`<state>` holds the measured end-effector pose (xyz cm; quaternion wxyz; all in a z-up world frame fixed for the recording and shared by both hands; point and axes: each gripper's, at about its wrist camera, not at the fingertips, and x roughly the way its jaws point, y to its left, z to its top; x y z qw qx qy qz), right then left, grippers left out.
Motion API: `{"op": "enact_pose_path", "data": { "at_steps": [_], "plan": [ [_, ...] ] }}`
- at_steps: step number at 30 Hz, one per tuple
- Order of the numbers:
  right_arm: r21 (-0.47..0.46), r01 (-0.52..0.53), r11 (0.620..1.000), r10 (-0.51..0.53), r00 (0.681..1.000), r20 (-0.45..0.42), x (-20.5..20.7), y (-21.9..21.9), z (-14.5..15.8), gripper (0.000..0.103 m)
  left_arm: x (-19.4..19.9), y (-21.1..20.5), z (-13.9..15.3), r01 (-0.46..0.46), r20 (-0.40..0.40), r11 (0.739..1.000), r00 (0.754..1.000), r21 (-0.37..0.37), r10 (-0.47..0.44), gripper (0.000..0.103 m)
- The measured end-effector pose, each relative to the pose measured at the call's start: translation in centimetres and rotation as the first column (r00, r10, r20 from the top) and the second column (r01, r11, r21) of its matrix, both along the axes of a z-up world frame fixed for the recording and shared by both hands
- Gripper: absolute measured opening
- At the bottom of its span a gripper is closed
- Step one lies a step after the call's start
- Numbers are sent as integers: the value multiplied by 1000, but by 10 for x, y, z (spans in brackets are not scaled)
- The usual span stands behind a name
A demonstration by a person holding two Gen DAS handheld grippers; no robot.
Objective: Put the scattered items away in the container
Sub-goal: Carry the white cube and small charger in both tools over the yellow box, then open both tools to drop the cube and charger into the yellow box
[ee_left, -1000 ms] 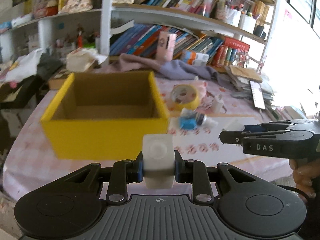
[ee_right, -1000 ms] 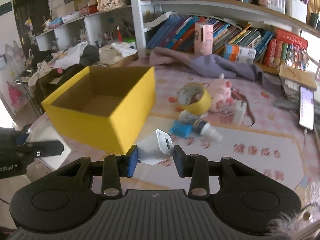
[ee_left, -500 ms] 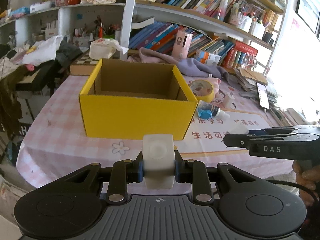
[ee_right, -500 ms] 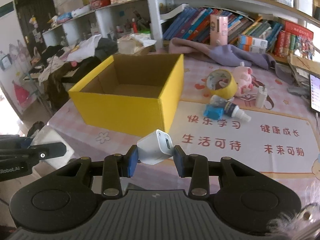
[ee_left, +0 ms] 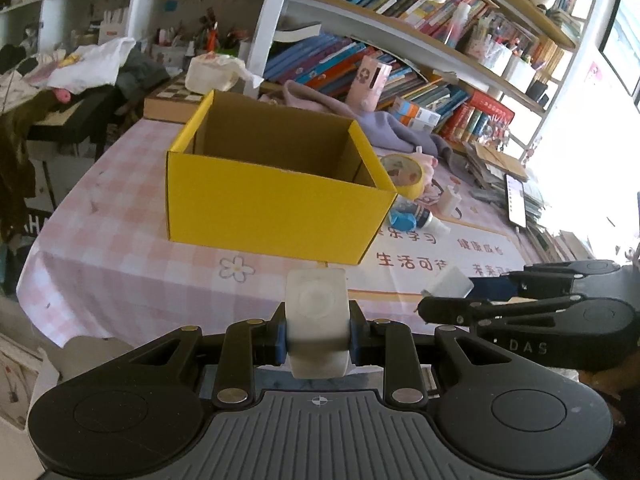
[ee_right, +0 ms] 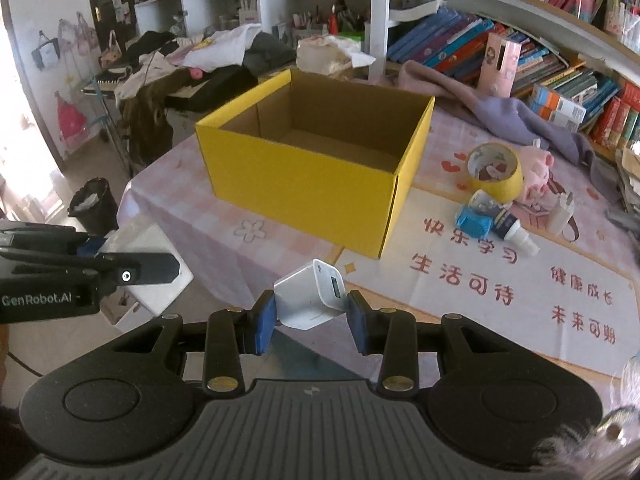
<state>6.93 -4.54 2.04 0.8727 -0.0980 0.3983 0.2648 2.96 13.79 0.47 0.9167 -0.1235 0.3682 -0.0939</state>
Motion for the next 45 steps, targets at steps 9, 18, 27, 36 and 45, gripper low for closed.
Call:
{"op": "enact_pose_path", "data": {
  "at_steps": [9, 18, 27, 36, 45],
  "plan": [
    [-17, -40, 999, 40, 999, 5, 0, 12, -3, 36, 8, 6, -6, 7, -36, 1000, 999, -13, -7, 26],
    [-11, -51, 999, 51, 999, 18, 19, 22, -5, 36, 26, 9, -6, 28, -38, 1000, 999, 15, -27, 26],
    [17, -63, 998, 62, 996, 69, 52, 29, 6, 36, 59, 10, 11, 46, 29, 996, 998, 72, -49, 26],
    [84, -74, 994, 57, 981, 188, 111, 38, 33, 36, 118, 16, 37, 51, 112, 988, 991, 143, -68, 26],
    [22, -87, 996, 83, 982, 169, 180, 50, 15, 36, 191, 16, 19, 109, 34, 965, 992, 237, -120, 26]
  ]
}}
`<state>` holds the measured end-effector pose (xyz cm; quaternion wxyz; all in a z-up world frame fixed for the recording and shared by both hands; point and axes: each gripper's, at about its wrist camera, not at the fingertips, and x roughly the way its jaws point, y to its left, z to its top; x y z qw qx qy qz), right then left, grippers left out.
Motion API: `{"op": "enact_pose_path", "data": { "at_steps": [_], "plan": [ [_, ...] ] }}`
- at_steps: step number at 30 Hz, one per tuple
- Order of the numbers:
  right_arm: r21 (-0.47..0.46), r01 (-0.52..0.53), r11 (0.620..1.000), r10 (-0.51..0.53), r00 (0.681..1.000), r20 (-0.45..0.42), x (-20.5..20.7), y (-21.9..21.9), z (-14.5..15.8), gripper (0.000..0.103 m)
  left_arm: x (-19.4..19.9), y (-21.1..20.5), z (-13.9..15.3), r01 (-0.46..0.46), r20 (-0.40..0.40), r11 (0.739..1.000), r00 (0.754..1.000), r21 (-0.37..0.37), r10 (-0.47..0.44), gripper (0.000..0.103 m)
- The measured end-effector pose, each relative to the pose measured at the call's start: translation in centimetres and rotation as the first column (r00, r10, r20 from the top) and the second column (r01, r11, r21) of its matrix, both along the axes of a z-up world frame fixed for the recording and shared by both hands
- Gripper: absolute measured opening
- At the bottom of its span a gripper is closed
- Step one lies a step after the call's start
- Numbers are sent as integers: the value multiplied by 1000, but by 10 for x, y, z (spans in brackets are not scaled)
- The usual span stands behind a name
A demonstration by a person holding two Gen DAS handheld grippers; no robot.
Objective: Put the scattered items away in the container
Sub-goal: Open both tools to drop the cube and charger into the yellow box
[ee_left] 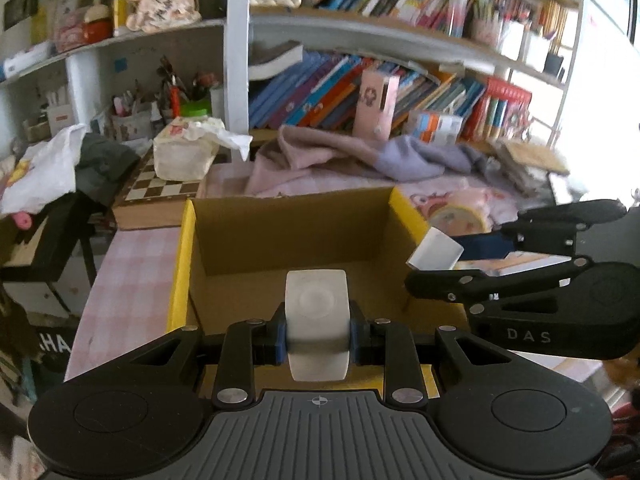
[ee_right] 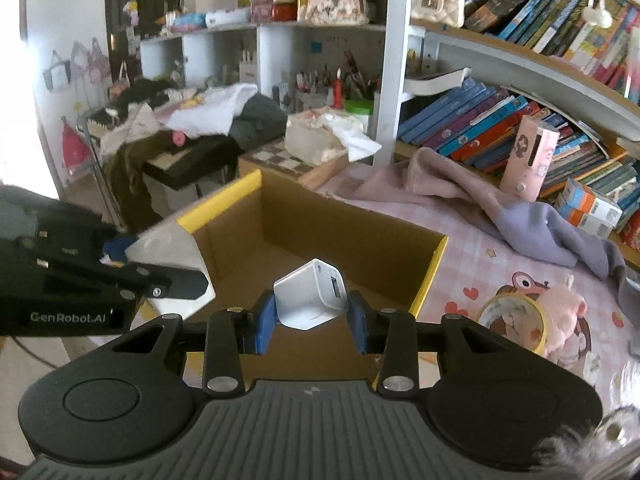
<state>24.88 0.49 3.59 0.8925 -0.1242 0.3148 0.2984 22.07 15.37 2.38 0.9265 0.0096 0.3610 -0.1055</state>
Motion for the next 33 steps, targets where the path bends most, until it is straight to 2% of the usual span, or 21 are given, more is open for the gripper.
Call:
{"op": "enact_pose_path", "data": {
  "at_steps": [3, 10, 14, 18, 22, 25, 27, 28, 29, 30, 32, 33],
  "plan": [
    [-64, -43, 997, 42, 999, -10, 24, 10, -16, 36, 25, 1, -10, 34, -33, 999, 999, 22, -34, 26],
    [-214, -176, 961, 172, 984, -37, 73, 36, -45, 36, 76, -9, -30, 157, -108, 972, 984, 173, -140, 26],
    [-326, -269, 907, 266, 963, -54, 96, 56, -60, 36, 113, -17, -45, 231, -182, 947, 964, 225, -192, 27],
    [-435, -328, 838, 321, 942, -93, 114, 71, -79, 36, 139, -21, -62, 259, -243, 930, 950, 262, -196, 27],
    [-453, -358, 817, 340, 932, -124, 122, 73, -84, 36, 143, -25, -72, 269, -257, 915, 947, 300, -194, 29],
    [-451, -365, 814, 343, 930, -134, 123, 72, -84, 36, 145, -22, -71, 260, -259, 919, 948, 295, -185, 30],
    [-445, -364, 818, 341, 930, -134, 123, 72, -83, 36, 146, -21, -70, 261, -258, 918, 948, 298, -186, 35],
    [-437, -366, 822, 344, 930, -131, 123, 72, -82, 39, 145, -21, -69, 263, -257, 913, 948, 311, -185, 48],
    [-429, -367, 825, 348, 929, -126, 122, 71, -80, 50, 145, -23, -68, 256, -249, 907, 952, 335, -177, 59],
    [-423, -369, 827, 353, 928, -120, 121, 71, -79, 58, 144, -24, -67, 243, -232, 899, 959, 365, -165, 64],
    [-425, -366, 828, 361, 928, -98, 118, 70, -77, 63, 139, -24, -61, 222, -193, 885, 969, 410, -153, 77],
    [-420, -363, 832, 360, 929, -89, 117, 70, -76, 64, 138, -23, -57, 213, -179, 885, 972, 414, -151, 79]
  ]
}}
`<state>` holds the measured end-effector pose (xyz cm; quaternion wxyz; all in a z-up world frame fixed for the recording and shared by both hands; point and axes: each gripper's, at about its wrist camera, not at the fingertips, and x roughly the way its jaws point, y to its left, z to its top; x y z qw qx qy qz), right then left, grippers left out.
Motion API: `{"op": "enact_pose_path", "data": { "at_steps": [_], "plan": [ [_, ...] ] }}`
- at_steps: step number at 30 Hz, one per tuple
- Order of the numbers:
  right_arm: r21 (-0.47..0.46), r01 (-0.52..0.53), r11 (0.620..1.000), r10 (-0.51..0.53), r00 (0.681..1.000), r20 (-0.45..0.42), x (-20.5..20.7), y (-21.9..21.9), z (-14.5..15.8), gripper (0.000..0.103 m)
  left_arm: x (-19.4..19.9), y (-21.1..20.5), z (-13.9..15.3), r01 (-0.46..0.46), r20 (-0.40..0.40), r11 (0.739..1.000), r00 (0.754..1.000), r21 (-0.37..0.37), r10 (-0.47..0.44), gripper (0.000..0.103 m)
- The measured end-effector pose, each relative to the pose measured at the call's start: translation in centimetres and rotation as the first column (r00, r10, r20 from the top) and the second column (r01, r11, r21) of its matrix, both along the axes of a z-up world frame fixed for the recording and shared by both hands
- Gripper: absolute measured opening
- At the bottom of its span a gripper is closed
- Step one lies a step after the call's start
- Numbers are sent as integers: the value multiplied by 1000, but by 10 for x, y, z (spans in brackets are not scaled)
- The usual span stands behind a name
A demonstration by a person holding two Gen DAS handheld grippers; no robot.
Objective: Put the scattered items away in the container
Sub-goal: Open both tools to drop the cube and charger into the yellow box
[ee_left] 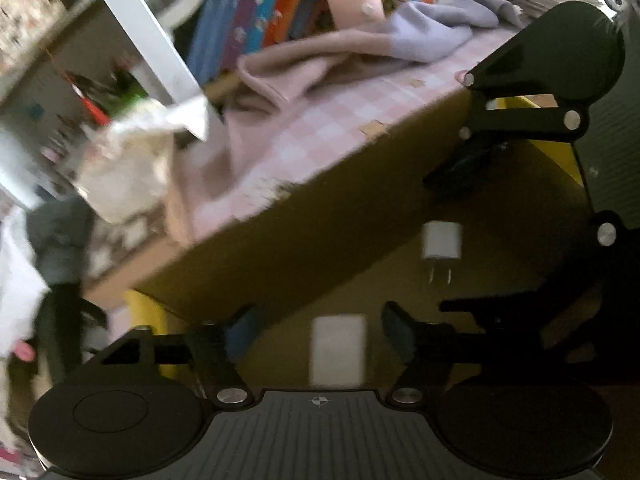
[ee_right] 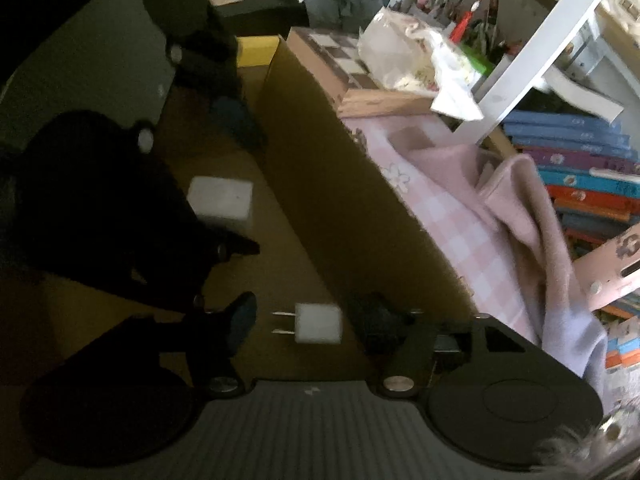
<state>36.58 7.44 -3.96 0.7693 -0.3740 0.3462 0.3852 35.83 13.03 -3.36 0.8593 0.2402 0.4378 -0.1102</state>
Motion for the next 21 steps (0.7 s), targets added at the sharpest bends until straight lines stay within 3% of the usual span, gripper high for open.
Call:
{"op": "enact_pose_path", "data": {
  "at_steps": [7, 15, 21],
  "plan": [
    [135, 28, 991, -34, 998, 46, -18, -16, 31, 64, -27, 5, 41, -40, 126, 998, 991, -54, 47, 87],
    [328, 129, 936, -168, 981, 93, -61, -51, 83, 65, -89, 2, 97, -75, 309, 992, 945, -105, 104, 96],
    [410, 167, 896, -230, 967, 108, -101, -74, 107, 65, -143, -6, 115, -94, 388, 988, 912, -120, 134, 97]
  ]
}}
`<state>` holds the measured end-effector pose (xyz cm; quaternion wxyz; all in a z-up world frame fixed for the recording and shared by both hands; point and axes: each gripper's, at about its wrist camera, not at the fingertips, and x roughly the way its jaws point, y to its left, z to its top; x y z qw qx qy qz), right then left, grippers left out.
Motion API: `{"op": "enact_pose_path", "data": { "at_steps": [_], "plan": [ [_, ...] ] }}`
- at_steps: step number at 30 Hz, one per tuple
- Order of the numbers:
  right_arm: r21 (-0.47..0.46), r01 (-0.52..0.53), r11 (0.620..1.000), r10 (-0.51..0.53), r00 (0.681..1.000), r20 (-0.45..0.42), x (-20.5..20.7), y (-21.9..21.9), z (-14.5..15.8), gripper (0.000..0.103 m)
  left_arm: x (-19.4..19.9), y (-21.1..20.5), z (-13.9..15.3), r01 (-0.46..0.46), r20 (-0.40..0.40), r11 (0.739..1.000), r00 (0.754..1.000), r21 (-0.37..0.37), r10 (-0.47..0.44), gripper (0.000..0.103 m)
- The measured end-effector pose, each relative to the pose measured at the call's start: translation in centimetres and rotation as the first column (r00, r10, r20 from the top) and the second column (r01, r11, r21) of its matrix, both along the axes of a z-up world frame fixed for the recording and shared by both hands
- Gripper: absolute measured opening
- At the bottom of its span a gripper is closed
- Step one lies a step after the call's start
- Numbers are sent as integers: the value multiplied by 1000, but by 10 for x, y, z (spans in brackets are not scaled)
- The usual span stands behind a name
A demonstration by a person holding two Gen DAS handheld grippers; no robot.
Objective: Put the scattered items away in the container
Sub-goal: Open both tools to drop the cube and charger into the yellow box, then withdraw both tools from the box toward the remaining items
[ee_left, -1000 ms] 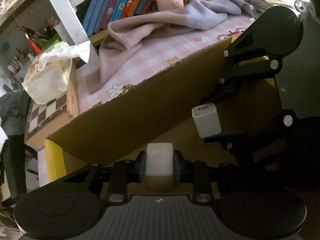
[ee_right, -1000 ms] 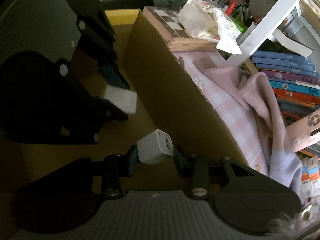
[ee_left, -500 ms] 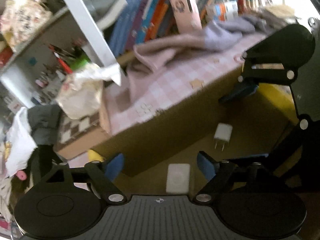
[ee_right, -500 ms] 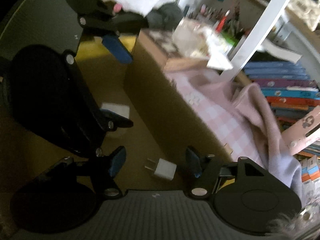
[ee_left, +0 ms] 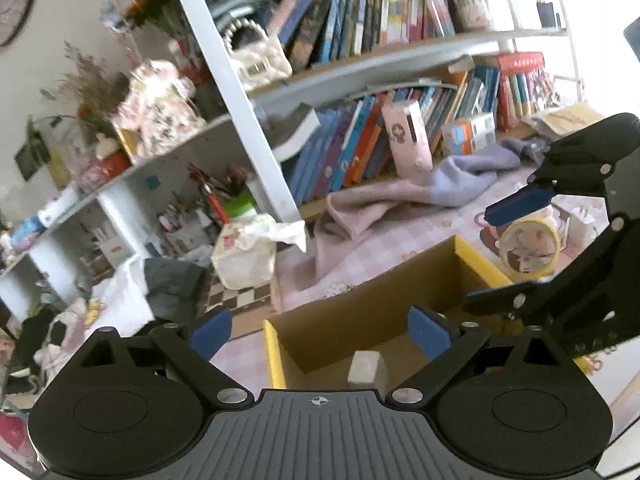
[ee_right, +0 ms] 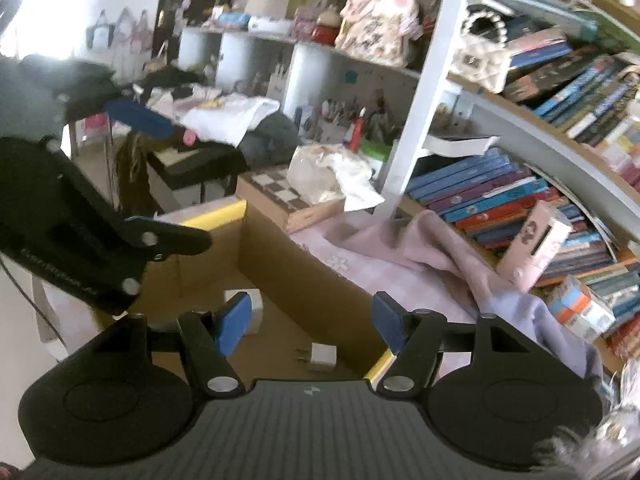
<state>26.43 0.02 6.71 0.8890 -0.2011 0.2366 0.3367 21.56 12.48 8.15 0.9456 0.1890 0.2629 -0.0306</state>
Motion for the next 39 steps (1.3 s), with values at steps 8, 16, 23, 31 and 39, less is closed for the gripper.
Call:
{"op": "enact_pose_path", "data": {
  "at_steps": [8, 16, 23, 31, 39],
  "plan": [
    [95, 118, 989, -121, 992, 31, -70, -35, 8, 65, -69, -1, 3, -49, 42, 992, 998, -116, 54, 98],
    [173, 286, 943, -294, 956, 21, -138, -71, -2, 65, -129, -14, -20, -100, 66, 993, 992, -60, 104, 98],
    [169, 409, 897, -416, 909, 9, -183, -93, -18, 67, -163, -23, -37, -115, 23, 984, 993, -137, 119, 101],
    [95, 505, 858, -505, 863, -19, -213, -106, -46, 70, -179, -28, -61, -152, -68, 960, 988, -233, 140, 102],
    [39, 535, 844, -529, 843, -99, -219, -115, -60, 72, -174, -52, -80, -62, -164, 967, 986, -246, 22, 102]
  ]
}}
